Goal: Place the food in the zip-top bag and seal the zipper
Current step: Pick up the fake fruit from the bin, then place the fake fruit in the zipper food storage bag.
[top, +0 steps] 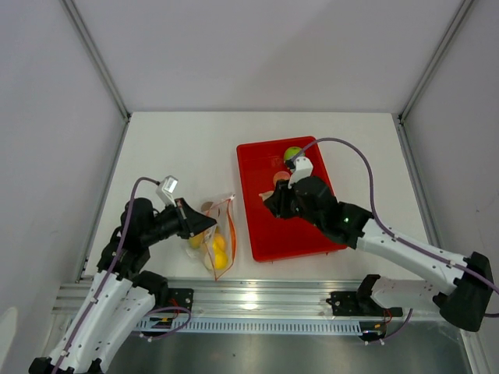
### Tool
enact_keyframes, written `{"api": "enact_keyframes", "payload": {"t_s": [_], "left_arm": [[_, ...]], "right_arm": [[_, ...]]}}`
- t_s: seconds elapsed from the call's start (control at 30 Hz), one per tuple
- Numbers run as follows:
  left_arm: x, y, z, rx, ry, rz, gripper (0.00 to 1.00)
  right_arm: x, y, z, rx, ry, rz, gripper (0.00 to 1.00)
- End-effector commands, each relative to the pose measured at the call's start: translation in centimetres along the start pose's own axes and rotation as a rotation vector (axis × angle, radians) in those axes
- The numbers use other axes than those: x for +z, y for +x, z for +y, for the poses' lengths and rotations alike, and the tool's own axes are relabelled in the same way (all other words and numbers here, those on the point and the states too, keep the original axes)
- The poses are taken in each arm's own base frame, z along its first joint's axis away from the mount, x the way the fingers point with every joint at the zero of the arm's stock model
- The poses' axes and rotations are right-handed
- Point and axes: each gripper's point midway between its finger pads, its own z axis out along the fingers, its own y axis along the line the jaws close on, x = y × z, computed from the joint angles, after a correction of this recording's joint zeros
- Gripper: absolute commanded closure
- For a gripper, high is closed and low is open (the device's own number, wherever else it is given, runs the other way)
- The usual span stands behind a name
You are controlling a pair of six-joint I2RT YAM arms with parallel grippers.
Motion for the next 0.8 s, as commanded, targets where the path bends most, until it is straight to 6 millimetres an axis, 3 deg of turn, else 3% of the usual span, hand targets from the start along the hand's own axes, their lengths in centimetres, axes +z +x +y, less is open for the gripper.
{"api": "enact_keyframes", "payload": {"t_s": [0.0, 0.07, 0.23, 0.47, 0.77], "left_arm": [[0.4, -0.6, -1.0, 0.053, 0.069, -0.021, 0.99], [0.5, -0.4, -0.9, 0.043, 0.074, -0.02, 0.99], [0.7, -0.5, -1.0, 0.034, 0.087, -0.024, 0.99], [0.7, -1.0, -1.5, 0.039, 0.093, -0.033, 0.99], [1.7, -0.8, -0.9, 0.017, 0.12, -0.044, 0.99]], "right_arm": [[-3.8, -0.6, 5.8, -0.103, -0.222, -0.01, 1.0], [-5.6, 0.5, 8.8, -0.152, -0.317, 0.002, 1.0], [-7.4, 3.0, 12.4, -0.205, -0.434, 0.071, 0.96], [-6.1, 6.1, 15.4, -0.236, -0.489, 0.156, 0.91], [-3.8, 6.9, 16.3, -0.28, -0.475, 0.186, 0.8]]}}
